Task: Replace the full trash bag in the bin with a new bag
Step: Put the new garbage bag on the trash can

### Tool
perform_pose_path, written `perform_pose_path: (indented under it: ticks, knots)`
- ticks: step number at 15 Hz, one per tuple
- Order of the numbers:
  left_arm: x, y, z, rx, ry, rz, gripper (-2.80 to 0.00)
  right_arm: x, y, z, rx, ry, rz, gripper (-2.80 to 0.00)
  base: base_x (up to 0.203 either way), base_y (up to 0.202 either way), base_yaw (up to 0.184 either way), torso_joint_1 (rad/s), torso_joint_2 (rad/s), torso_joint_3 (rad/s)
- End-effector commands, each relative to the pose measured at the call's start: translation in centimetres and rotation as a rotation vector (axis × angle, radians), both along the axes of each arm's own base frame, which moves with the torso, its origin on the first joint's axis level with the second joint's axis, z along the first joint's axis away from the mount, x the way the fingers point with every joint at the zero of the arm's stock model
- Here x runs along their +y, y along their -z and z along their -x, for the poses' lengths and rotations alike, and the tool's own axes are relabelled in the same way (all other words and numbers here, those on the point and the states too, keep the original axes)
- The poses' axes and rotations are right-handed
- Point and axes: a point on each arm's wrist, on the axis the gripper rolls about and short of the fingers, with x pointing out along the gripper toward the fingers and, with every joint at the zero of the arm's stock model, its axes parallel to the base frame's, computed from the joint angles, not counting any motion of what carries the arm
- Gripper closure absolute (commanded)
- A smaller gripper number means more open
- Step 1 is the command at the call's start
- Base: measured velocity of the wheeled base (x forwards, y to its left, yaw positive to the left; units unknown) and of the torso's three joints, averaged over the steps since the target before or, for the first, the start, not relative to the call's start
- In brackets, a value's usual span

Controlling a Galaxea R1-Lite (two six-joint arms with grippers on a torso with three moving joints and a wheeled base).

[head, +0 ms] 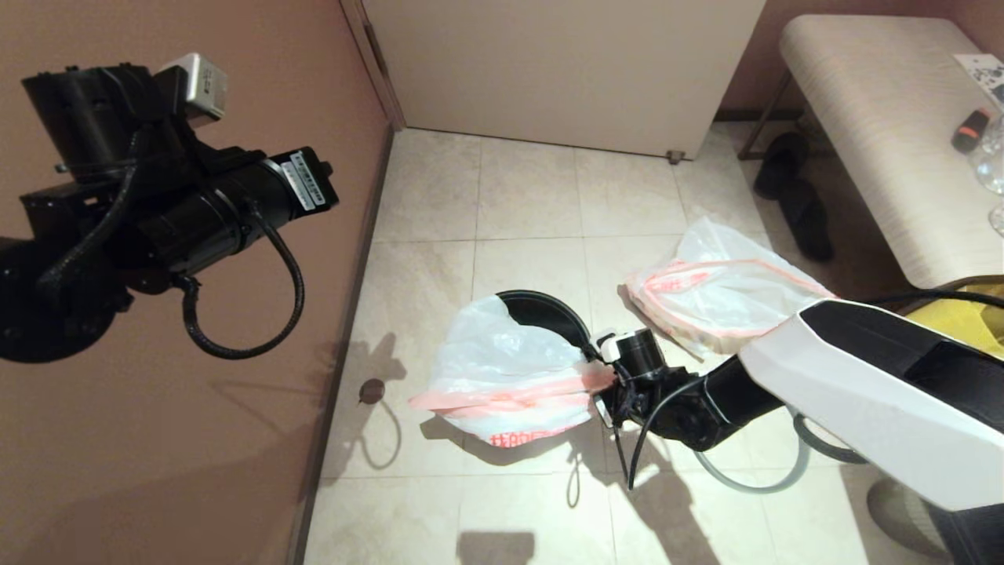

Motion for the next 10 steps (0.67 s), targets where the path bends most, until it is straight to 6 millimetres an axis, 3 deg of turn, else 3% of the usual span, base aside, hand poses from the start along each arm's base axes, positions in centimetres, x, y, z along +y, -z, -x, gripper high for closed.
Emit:
perform_pose_path:
  ticks: [1, 10]
  knots:
    - [0.0, 0.1, -0.1, 0.0, -0.002, 0.001, 0.0, 0.5, 1.9, -1.0, 0.01, 0.003, 0.008, 0.0, 0.0, 0.0, 0.0, 0.0, 0.0, 0.0]
    - [0.0, 0.0, 0.0, -0.003, -0.001, 0.003, 0.0, 1.3, -0.7, -5.5, -0.244, 0.131, -0.065, 0.0, 0.0, 0.0, 0.0, 0.0, 0.0, 0.0]
